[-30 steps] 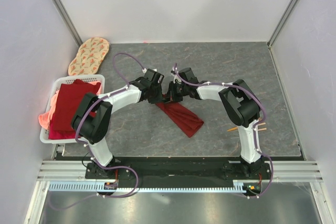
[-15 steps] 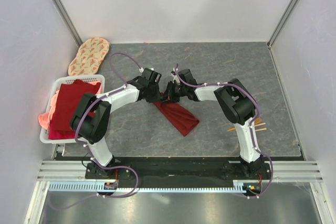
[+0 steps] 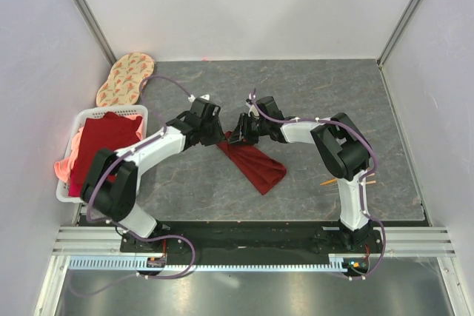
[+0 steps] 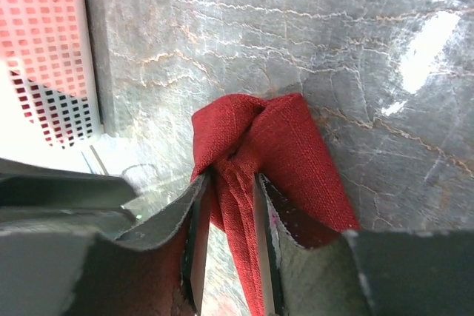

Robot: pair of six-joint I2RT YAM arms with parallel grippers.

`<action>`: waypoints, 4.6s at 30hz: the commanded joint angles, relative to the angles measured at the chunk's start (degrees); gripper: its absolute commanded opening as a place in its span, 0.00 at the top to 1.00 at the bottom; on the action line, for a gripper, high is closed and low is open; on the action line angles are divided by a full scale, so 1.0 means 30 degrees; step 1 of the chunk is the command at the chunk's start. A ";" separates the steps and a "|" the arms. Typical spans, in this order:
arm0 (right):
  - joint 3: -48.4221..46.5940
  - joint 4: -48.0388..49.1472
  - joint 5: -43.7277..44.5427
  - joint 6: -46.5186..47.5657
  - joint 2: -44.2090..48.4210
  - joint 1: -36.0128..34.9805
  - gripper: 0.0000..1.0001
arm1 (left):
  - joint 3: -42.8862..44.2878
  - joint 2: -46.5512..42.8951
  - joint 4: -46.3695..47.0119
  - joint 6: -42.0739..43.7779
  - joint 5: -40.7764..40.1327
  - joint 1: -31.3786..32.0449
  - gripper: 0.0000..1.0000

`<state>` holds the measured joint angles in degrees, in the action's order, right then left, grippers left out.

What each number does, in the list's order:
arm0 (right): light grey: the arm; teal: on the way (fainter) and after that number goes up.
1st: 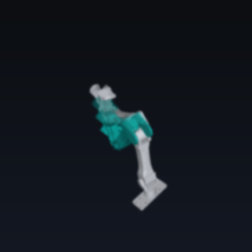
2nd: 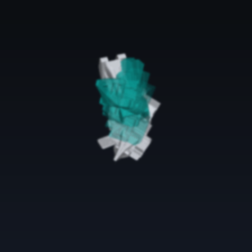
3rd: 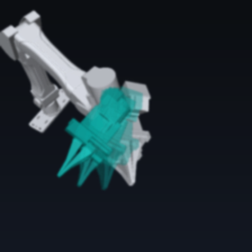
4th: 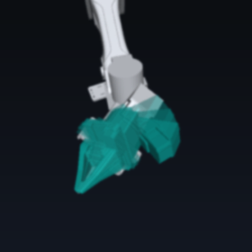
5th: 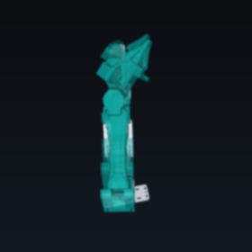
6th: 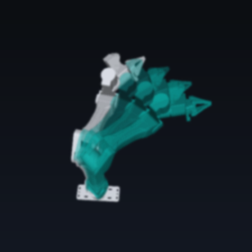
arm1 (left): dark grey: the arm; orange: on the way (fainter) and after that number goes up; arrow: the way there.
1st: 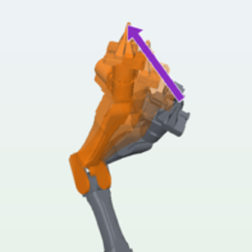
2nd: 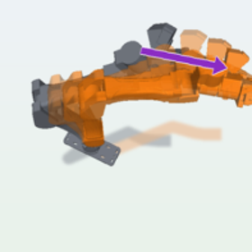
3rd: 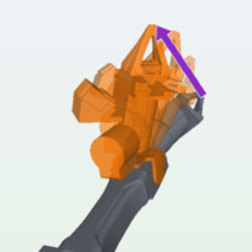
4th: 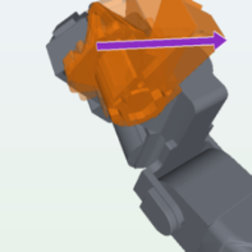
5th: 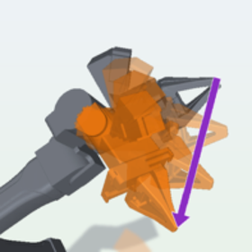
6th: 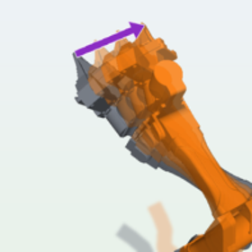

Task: Fold the napkin into a case and place the utensils inside
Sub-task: Stuff the top corner of the smaller-rectangle-folded napkin into the folded napkin, then smooth out the smaller rectangle-folded napkin at the center of the board.

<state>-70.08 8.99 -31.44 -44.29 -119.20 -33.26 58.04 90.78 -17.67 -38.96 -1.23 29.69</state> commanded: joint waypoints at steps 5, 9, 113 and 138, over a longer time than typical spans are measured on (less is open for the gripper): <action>0.0071 -0.0596 0.0255 0.1141 0.0534 -0.0018 0.67 | -0.2297 -0.0937 0.0850 -0.1984 -0.0615 -0.1225 0.83; -0.0134 -0.0655 0.0314 0.1171 0.0094 0.0011 0.75 | -0.1742 0.0761 0.1378 -0.1955 -0.0411 -0.1489 0.90; 0.4729 -1.0469 0.6494 0.6124 0.9643 -0.3034 0.88 | -0.5548 0.0647 0.5157 -0.4825 0.4806 0.4487 0.89; 0.7893 -0.7128 0.8107 0.3485 0.9556 -0.3651 0.79 | -0.2652 -0.0915 0.3664 -0.3011 0.5974 0.2350 0.86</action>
<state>-47.16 -12.25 -9.98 -34.15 -92.12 -44.01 43.97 86.06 -6.61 -51.44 13.98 39.75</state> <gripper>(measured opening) 0.204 0.133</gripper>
